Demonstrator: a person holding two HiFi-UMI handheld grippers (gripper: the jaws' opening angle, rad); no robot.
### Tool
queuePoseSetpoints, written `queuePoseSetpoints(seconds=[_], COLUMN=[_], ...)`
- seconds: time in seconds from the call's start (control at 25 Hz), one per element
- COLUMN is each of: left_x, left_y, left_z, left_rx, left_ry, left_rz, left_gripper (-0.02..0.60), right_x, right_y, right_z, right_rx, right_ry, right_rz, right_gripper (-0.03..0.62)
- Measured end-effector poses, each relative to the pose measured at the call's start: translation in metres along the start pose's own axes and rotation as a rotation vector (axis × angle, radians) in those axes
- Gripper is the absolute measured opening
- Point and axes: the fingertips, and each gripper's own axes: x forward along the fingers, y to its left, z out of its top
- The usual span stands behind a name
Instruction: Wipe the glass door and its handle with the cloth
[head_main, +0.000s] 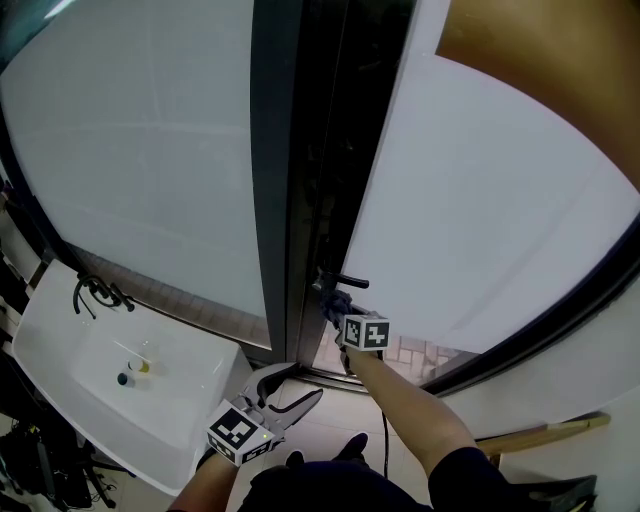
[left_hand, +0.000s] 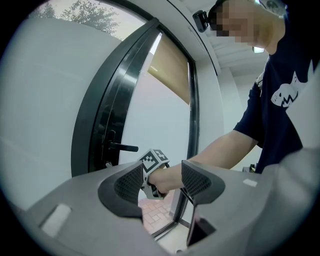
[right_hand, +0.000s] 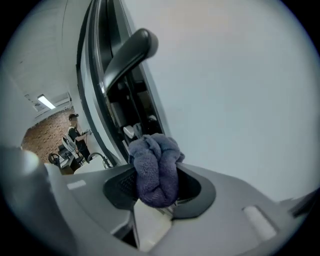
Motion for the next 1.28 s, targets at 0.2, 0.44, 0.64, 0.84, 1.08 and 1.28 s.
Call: queuePoseSetpoints(seconds=[0.2, 0.44, 0.64, 0.84, 1.08, 1.28], left_x=[-0.001, -0.002, -0.003, -0.002, -0.001, -0.004], left_y=[0.001, 0.006, 0.013, 0.015, 0.009, 0.002], left_z=[-0.004, -0.006, -0.011, -0.014, -0.02, -0.026], left_rx=[-0.007, -0.013, -0.021, -0.023, -0.026, -0.025], left_ry=[0.007, 0.025, 0.035, 0.04, 0.058, 0.068], left_rz=[0.008, 0.033, 0.05, 0.054, 0.062, 0.064], left_gripper=[0.238, 0.238, 0.238, 0.238, 0.238, 0.238], right_x=[0.012, 0.036, 0.049, 0.057, 0.067, 0.063], right_y=[0.02, 0.027, 0.026, 0.027, 0.02, 0.016], right_z=[-0.004, 0.01, 0.017, 0.011, -0.006, -0.016], right_rx=[0.079, 0.174, 0.239, 0.224, 0.196, 0.311], right_ry=[-0.013, -0.038, -0.047, 0.047, 0.106, 0.108], right_rz=[0.083, 0.112, 0.112, 0.076, 0.06, 0.113], right_gripper=[0.149, 0.149, 0.149, 0.149, 0.149, 0.149])
